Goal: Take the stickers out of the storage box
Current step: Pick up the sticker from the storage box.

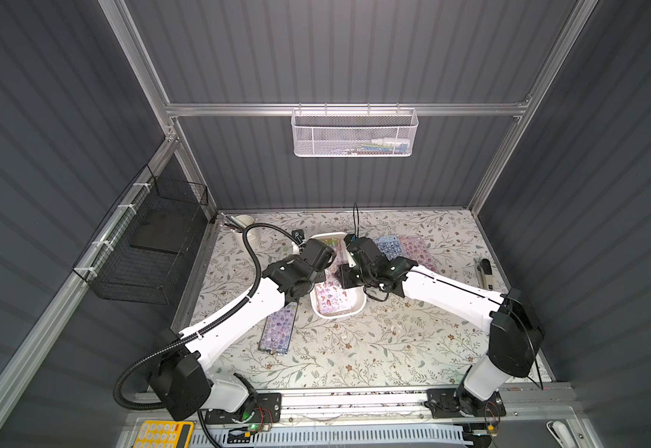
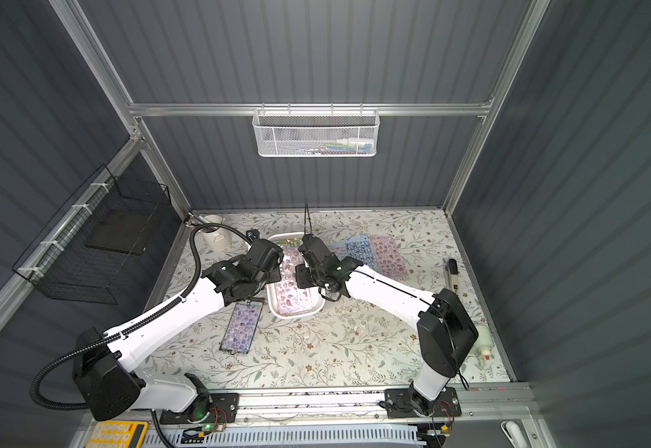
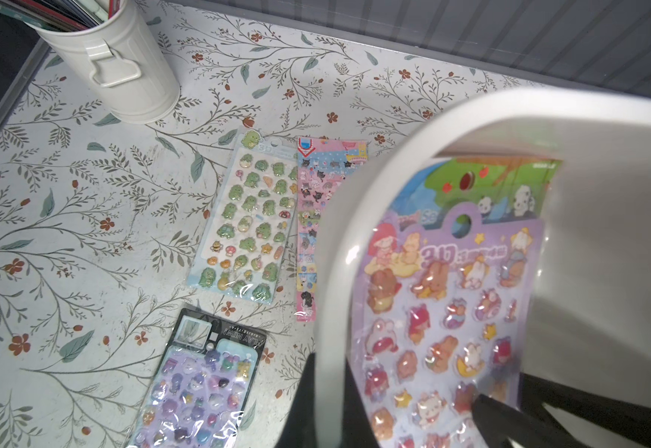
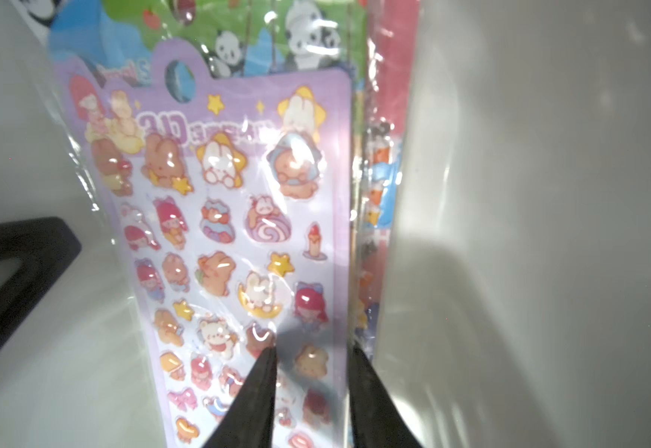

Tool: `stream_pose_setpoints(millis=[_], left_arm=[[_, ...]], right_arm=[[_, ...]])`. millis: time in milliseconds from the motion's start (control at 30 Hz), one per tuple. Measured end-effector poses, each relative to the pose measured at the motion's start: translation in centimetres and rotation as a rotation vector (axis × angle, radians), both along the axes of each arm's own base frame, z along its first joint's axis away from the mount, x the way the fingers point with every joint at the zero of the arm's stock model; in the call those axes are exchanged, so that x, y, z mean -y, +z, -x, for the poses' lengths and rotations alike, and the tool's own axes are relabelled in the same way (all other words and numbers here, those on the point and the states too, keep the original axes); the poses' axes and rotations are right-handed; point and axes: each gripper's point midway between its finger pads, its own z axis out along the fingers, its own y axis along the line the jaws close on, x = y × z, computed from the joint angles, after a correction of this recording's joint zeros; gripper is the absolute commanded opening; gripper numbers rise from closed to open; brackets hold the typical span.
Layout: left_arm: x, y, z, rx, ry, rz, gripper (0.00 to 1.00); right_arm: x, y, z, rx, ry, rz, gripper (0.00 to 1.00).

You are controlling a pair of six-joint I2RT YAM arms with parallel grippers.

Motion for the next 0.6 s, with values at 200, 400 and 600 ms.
stream_pose_setpoints(millis=[200, 400, 600], left_arm=[[-0.5, -0.2, -0.3, -0.005, 0.013, 0.006, 0.0], [-0.7, -0.8, -0.5, -0.015, 0.019, 0.004, 0.0], [-0.6, -1.8, -0.7, -0.039, 0.019, -0.005, 0.0]], right_arm=[[0.0, 1.2, 0.5, 0.011, 0.017, -0.039, 0.26], [-0.2, 1.9, 1.2, 0.003, 0.036, -0.086, 0.19], [-0.3, 1.8, 1.9, -0.013, 0.056, -0.107, 0.13]])
